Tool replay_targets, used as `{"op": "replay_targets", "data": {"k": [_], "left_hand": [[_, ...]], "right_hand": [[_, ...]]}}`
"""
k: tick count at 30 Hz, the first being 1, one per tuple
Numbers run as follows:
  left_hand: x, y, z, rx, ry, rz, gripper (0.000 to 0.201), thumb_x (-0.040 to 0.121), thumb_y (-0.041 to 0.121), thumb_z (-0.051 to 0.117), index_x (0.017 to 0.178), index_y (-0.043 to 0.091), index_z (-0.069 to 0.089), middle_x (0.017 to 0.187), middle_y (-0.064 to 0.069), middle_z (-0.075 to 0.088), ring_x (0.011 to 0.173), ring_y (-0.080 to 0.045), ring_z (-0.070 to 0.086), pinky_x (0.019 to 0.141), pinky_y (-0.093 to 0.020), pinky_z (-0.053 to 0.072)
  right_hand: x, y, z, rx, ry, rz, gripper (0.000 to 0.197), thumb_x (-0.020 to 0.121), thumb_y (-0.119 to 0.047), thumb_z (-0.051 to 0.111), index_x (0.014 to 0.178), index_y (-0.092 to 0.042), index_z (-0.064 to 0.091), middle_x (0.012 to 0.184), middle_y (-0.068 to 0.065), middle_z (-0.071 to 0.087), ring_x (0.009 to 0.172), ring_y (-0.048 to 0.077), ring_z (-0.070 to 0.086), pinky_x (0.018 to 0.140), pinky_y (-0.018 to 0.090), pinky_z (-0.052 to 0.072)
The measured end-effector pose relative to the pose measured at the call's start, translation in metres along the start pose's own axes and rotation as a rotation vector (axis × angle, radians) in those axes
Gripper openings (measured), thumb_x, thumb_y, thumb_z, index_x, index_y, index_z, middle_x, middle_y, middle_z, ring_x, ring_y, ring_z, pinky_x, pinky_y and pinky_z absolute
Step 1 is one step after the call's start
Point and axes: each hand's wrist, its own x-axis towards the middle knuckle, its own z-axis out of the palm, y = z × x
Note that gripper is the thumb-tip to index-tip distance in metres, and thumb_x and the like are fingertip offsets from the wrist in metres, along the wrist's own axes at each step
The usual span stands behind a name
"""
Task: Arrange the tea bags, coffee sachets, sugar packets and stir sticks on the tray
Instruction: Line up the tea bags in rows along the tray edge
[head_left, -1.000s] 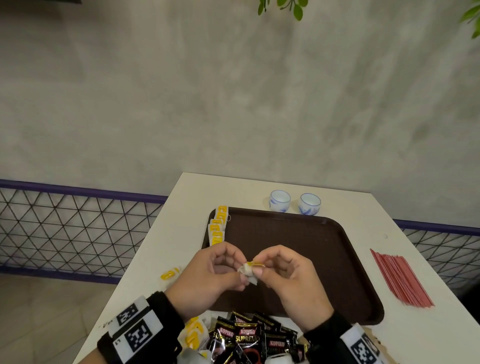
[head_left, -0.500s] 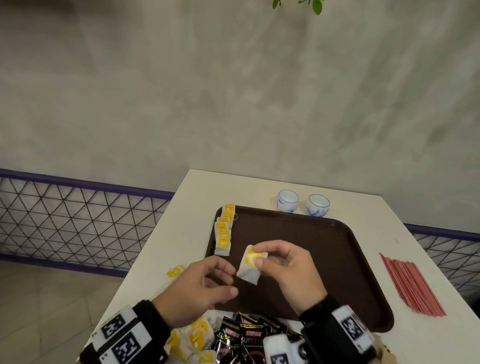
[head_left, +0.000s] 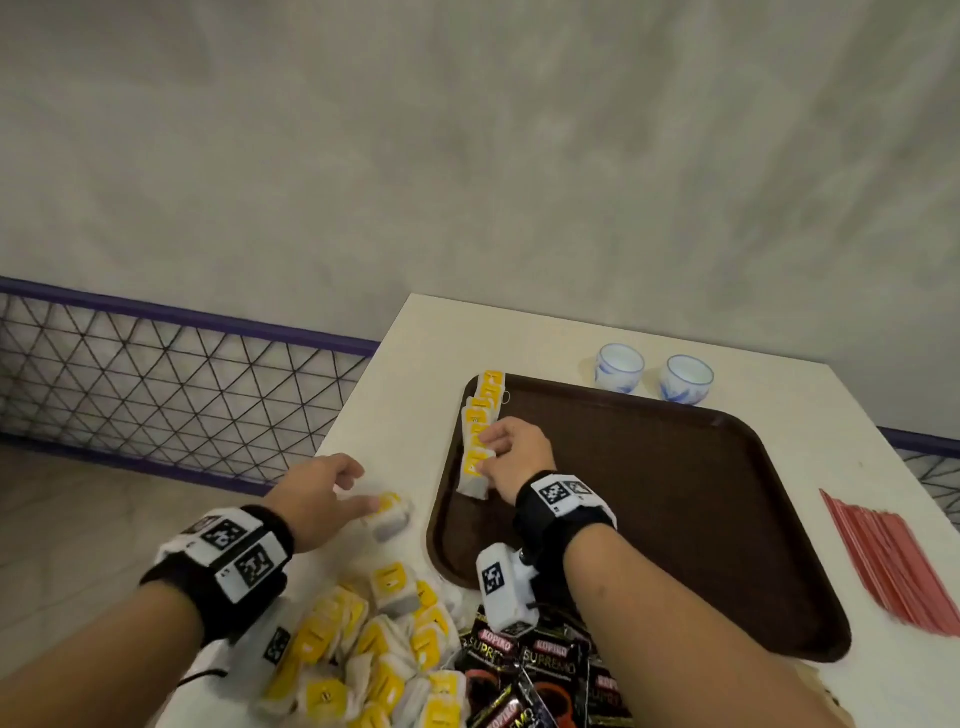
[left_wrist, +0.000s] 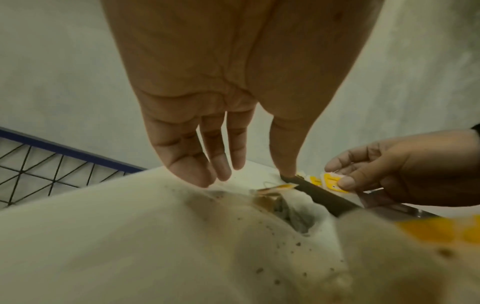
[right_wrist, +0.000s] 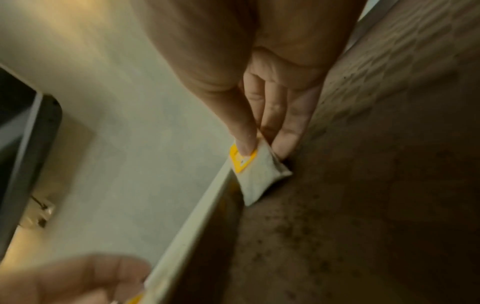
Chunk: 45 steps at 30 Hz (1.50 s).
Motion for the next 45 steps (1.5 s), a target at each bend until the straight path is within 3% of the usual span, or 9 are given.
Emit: {"op": "replay_targets", "data": {"k": [3, 12, 15, 18, 23, 28, 32, 38, 45], "left_hand": [[0.012, 0.012, 0.008, 0.086, -0.005, 0.006, 0.054, 0.078, 0.049, 0.068, 0.120, 0.018, 0.053, 0.108, 0.002, 0.059, 0.094, -0.014, 0.053, 0.082, -0.024, 0.040], [0.022, 0.021, 0.007, 0.123, -0.147, -0.017, 0.029, 0.068, 0.029, 0.080, 0.084, 0.024, 0.057, 0.087, 0.004, 0.053, 0.081, -0.014, 0.051, 0.069, -0.025, 0.042], [0.014, 0.026, -0.006, -0.031, -0.126, 0.071, 0.017, 0.072, 0.018, 0.078, 0.080, 0.015, 0.063, 0.079, -0.001, 0.054, 0.069, -0.015, 0.054, 0.064, -0.032, 0.054], [-0.003, 0.043, -0.021, -0.218, -0.146, 0.200, 0.012, 0.076, 0.010, 0.076, 0.077, 0.014, 0.064, 0.075, -0.001, 0.055, 0.061, -0.011, 0.056, 0.053, -0.022, 0.052], [-0.028, 0.083, -0.024, -0.381, -0.302, 0.400, 0.013, 0.077, 0.010, 0.076, 0.077, 0.018, 0.065, 0.078, -0.004, 0.058, 0.057, -0.006, 0.056, 0.054, -0.020, 0.051], [-0.027, 0.085, -0.008, -0.369, -0.231, 0.349, 0.026, 0.067, 0.008, 0.082, 0.085, 0.018, 0.067, 0.076, 0.002, 0.056, 0.060, -0.010, 0.054, 0.059, -0.025, 0.052], [-0.025, 0.072, -0.005, -0.354, -0.208, 0.250, 0.033, 0.062, 0.005, 0.084, 0.086, 0.019, 0.066, 0.074, 0.002, 0.055, 0.059, -0.008, 0.052, 0.058, -0.023, 0.051], [-0.016, 0.072, 0.003, -0.313, -0.218, 0.254, 0.033, 0.061, 0.006, 0.085, 0.080, 0.024, 0.065, 0.073, 0.006, 0.055, 0.059, -0.006, 0.049, 0.060, -0.019, 0.045], [0.002, 0.086, 0.014, -0.206, -0.245, 0.286, 0.037, 0.061, 0.007, 0.085, 0.088, 0.022, 0.065, 0.080, 0.008, 0.057, 0.064, -0.005, 0.052, 0.061, -0.014, 0.044]], "right_hand": [[0.005, 0.003, 0.000, -0.037, 0.030, -0.022, 0.031, 0.075, 0.006, 0.072, 0.085, -0.020, 0.060, 0.076, -0.003, 0.057, 0.070, 0.010, 0.056, 0.056, 0.010, 0.041], [-0.007, -0.004, -0.042, -0.042, 0.032, -0.084, 0.020, 0.078, -0.014, 0.075, 0.092, -0.022, 0.062, 0.090, -0.004, 0.063, 0.088, 0.012, 0.060, 0.084, 0.028, 0.050], [-0.028, -0.014, -0.057, 0.005, -0.103, -0.101, 0.018, 0.083, -0.014, 0.071, 0.099, -0.020, 0.064, 0.085, -0.002, 0.067, 0.082, 0.014, 0.063, 0.075, 0.029, 0.053], [-0.055, -0.028, -0.060, 0.051, -0.281, -0.158, 0.019, 0.084, -0.014, 0.070, 0.099, -0.024, 0.064, 0.088, 0.001, 0.067, 0.077, 0.016, 0.062, 0.071, 0.031, 0.053], [-0.079, -0.037, -0.043, 0.138, -0.458, -0.205, 0.024, 0.085, -0.016, 0.070, 0.107, -0.022, 0.063, 0.098, 0.009, 0.069, 0.081, 0.017, 0.064, 0.065, 0.027, 0.052], [-0.074, -0.019, -0.045, 0.088, -0.309, -0.099, 0.013, 0.084, -0.006, 0.070, 0.088, -0.016, 0.062, 0.075, 0.012, 0.065, 0.060, 0.015, 0.058, 0.057, 0.024, 0.051], [-0.060, 0.005, -0.050, -0.022, -0.141, 0.025, 0.021, 0.083, -0.008, 0.072, 0.073, -0.023, 0.062, 0.073, 0.000, 0.065, 0.070, 0.013, 0.061, 0.069, 0.027, 0.049], [-0.042, 0.015, -0.030, 0.060, -0.151, 0.179, 0.016, 0.086, -0.004, 0.066, 0.079, -0.017, 0.061, 0.078, 0.007, 0.066, 0.060, 0.014, 0.062, 0.054, 0.024, 0.051], [-0.024, 0.007, -0.008, 0.087, -0.102, 0.232, 0.018, 0.079, 0.002, 0.072, 0.080, -0.012, 0.060, 0.077, 0.010, 0.067, 0.061, 0.023, 0.067, 0.064, 0.039, 0.061]]}}
